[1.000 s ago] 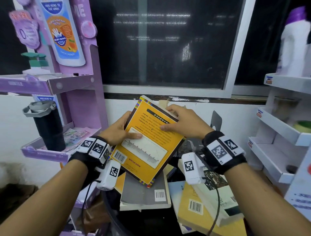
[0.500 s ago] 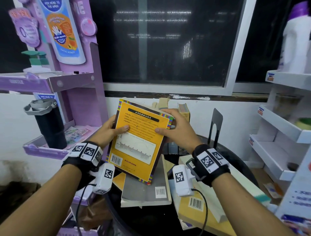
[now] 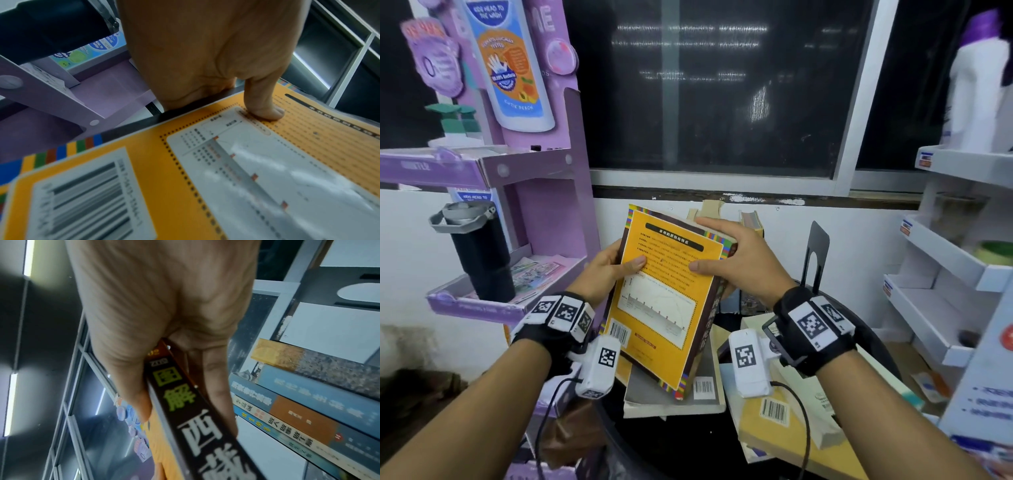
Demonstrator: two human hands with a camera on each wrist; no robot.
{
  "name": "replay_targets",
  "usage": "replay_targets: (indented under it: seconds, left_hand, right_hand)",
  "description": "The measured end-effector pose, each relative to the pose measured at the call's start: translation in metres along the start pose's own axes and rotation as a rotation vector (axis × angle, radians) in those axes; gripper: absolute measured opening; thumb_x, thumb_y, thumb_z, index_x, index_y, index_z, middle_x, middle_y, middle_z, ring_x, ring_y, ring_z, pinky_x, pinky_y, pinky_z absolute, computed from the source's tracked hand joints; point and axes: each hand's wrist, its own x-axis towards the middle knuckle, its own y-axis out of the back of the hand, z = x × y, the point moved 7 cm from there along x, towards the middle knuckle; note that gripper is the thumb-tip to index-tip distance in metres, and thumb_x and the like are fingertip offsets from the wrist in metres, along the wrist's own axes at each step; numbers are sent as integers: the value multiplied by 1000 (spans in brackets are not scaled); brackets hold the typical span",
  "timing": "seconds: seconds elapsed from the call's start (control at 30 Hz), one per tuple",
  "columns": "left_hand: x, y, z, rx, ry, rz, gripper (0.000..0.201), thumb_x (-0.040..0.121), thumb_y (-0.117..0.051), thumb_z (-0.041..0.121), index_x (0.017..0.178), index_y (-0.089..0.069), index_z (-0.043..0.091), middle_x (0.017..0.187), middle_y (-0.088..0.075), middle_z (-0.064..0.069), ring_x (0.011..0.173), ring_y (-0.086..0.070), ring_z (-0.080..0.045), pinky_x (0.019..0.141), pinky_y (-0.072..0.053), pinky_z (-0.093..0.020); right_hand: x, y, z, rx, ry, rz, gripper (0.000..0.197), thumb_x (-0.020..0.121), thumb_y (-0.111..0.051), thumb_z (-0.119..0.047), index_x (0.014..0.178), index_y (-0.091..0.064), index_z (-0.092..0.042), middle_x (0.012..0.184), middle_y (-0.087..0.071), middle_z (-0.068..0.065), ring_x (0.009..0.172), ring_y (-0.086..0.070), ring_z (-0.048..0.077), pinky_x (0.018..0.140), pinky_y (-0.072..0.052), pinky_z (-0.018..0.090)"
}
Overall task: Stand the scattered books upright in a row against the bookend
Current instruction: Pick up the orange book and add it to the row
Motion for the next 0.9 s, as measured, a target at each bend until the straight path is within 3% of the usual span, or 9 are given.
replay_targets:
  seconds: [0.1, 0.2, 0.33, 0.43, 0.53, 0.6, 0.7, 0.8, 0.9]
  left_hand:
    - [5, -11, 6, -16, -4, -6, 27, 88, -58, 14, 114, -58, 19, 104, -74, -1, 92, -71, -20, 73, -58, -27]
    - [11, -27, 16, 4, -15, -43, 26, 91, -55, 13, 117, -58, 18, 104, -74, 1, 93, -71, -17, 74, -56, -23]
    - [17, -54, 29, 56, -7, -116, 23, 94, -52, 18, 116, -59, 20, 107, -72, 5, 94, -70, -12, 76, -54, -23]
    - [24, -75, 37, 102, -23, -155, 26, 95, -51, 22, 121, -58, 18, 114, -69, 4, 100, -67, -12, 83, -51, -28]
    - [32, -99, 44, 121, -55, -188, 26, 96, -51, 22, 121, -57, 19, 113, -68, 8, 99, -66, -4, 79, -52, -19]
    - [39, -114, 47, 123, -67, -190, 27, 97, -50, 21, 122, -56, 17, 113, -67, 8, 98, -65, -2, 76, -52, -17]
    - [51, -130, 45, 129, -79, -140, 33, 98, -49, 19, 129, -54, 12, 120, -63, 1, 108, -60, -11, 82, -48, -20]
    - [63, -143, 42, 180, -93, -81, 37, 97, -51, 17, 133, -51, 13, 124, -59, 3, 113, -54, -11, 84, -41, -16]
    - [74, -154, 35, 251, -86, -58, 42, 95, -55, 22, 136, -50, 14, 130, -57, 0, 121, -51, -14, 97, -37, -22]
  right_hand:
    - [-3, 12, -10, -56, -4, 52, 66, 76, -81, -16, 134, -54, -29, 101, -67, -14, 89, -70, 9, 82, -59, 32]
    - [-5, 28, -22, -64, 1, 72, 63, 77, -79, -12, 134, -55, -25, 100, -68, -10, 86, -70, 6, 78, -59, 25]
    - [-11, 52, -38, -151, 10, 103, 59, 76, -80, -13, 129, -58, -25, 94, -66, -16, 76, -67, -3, 63, -53, 8]
    - [-18, 71, -45, -208, -6, 139, 58, 76, -80, -15, 129, -58, -24, 99, -69, -9, 81, -69, 4, 73, -59, 22]
    - [-25, 92, -45, -268, -36, 178, 57, 77, -79, -18, 129, -56, -26, 105, -69, -3, 87, -70, 12, 77, -60, 34]
    - [-29, 106, -46, -291, -54, 204, 57, 77, -79, -18, 129, -56, -26, 106, -68, -2, 89, -70, 14, 77, -60, 35]
    - [-34, 129, -45, -328, -79, 254, 54, 77, -79, -19, 126, -57, -26, 100, -67, -6, 88, -69, 12, 73, -59, 31]
    - [-37, 147, -42, -379, -105, 313, 55, 76, -80, -20, 126, -57, -27, 102, -66, -1, 88, -69, 15, 71, -59, 32]
    - [-37, 160, -36, -426, -132, 358, 53, 77, -79, -20, 125, -58, -26, 103, -65, 0, 91, -68, 18, 76, -60, 37]
